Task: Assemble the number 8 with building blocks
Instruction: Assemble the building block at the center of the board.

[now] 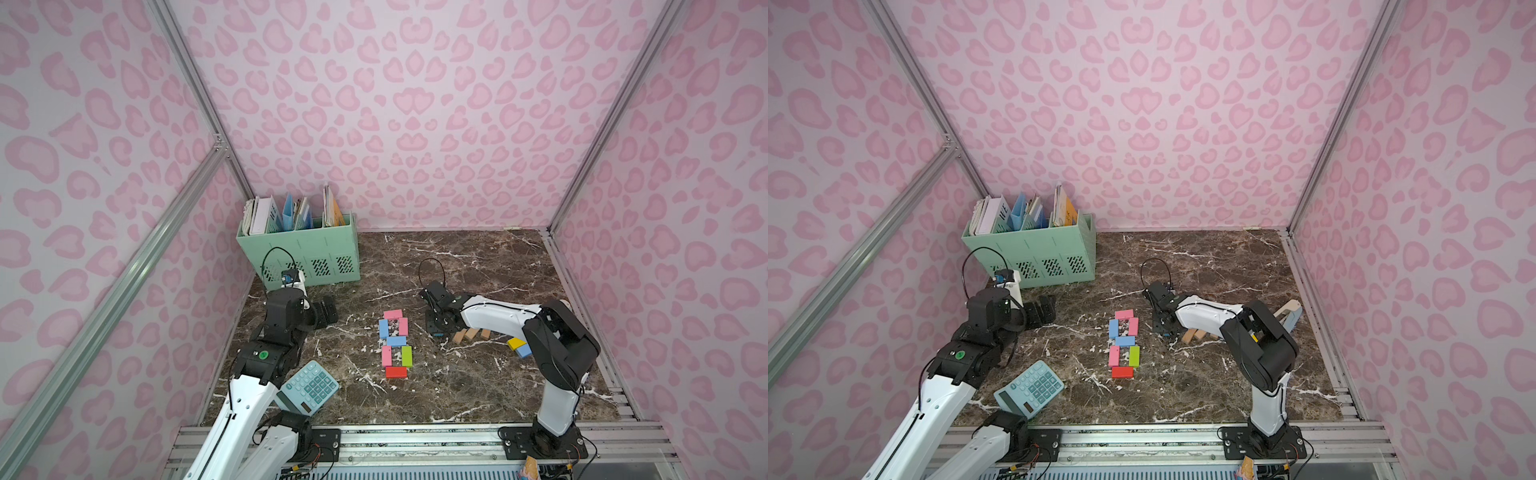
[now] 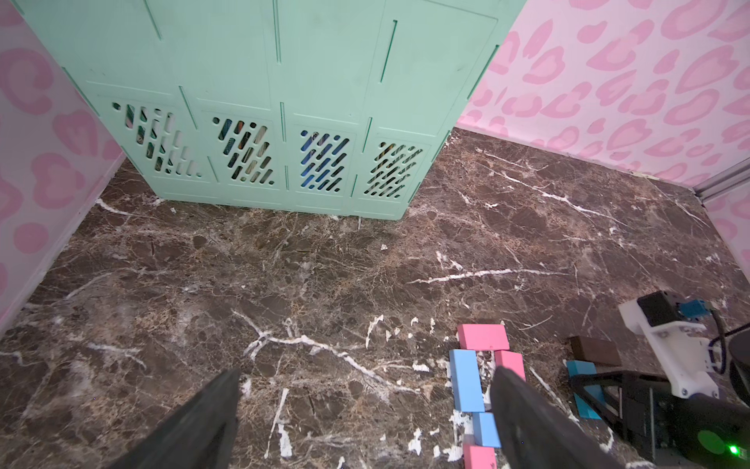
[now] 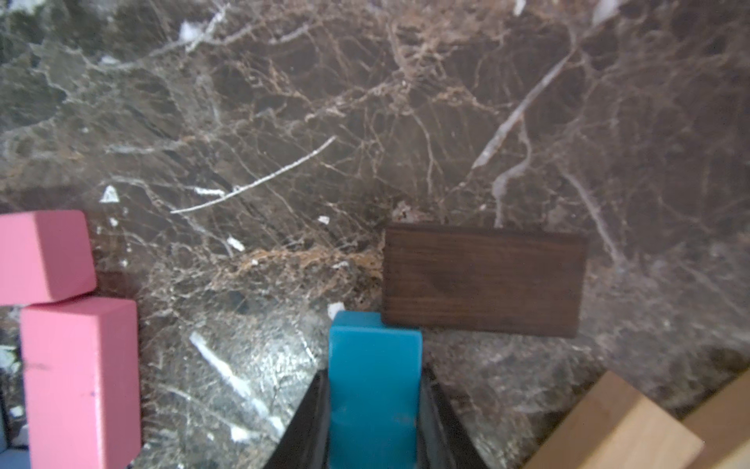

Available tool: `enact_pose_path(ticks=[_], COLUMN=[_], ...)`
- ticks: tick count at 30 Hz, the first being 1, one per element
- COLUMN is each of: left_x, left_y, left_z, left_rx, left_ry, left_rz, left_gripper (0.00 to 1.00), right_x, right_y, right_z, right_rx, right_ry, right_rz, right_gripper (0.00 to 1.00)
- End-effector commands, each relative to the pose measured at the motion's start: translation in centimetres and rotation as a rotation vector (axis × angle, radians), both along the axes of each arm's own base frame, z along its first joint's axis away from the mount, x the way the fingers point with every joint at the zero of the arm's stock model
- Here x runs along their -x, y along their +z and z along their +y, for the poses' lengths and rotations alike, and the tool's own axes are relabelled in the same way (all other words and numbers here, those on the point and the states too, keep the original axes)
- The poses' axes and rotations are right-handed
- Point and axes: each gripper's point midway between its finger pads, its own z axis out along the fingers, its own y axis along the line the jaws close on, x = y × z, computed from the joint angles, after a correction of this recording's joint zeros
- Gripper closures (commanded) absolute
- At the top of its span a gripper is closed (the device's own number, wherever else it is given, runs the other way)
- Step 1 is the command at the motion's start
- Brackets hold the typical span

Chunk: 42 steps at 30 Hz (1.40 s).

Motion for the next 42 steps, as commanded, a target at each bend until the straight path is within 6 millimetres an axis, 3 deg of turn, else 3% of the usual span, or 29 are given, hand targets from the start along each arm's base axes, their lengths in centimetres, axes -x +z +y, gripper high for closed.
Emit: enact_pose_path(ticks=[1,11,19,27,34,42], left_x=[-0.2,-0.2,-0.2,-0.2,-0.1,-0.1], left_y=[0.5,0.5,0.6,0.6,0.8,0.9], left_z=[-0.2,-0.2,-0.2,-0.3,-0.1,-0.1], left_rx=[-0.002,0.0,0.002,0.004,0.002,0.002], left_ry=[-0.01,-0.014,-0.014,-0.017,-0.012,-0.011], left_rz=[-0.019,-0.022,-0.024,-0.026,-0.031,-0.033], left_gripper=[0.02,0.01,0.02,0.02,0.01,0.01], right_x=[0.9,0.8,0.5,0.4,0.5,0.8], right_y=[-0.7,0.7,3.8,6.4,7.4,7.4], right_z=[-0.9,-0.1,0.2,-0.5,-2.3,-7.2], right_rx=[0.038,-0.013,-0.058,-0.08,-0.088,-0.094], right_ry=[-0.008,-0.006,-0.005,-0.014,-0.029,-0.107], right_rz=[0.04,0.03,-0.014,-0.069,-0.103,-0.107], right_gripper=[0.78,0.56,0.39,0.29,0.2,0.19])
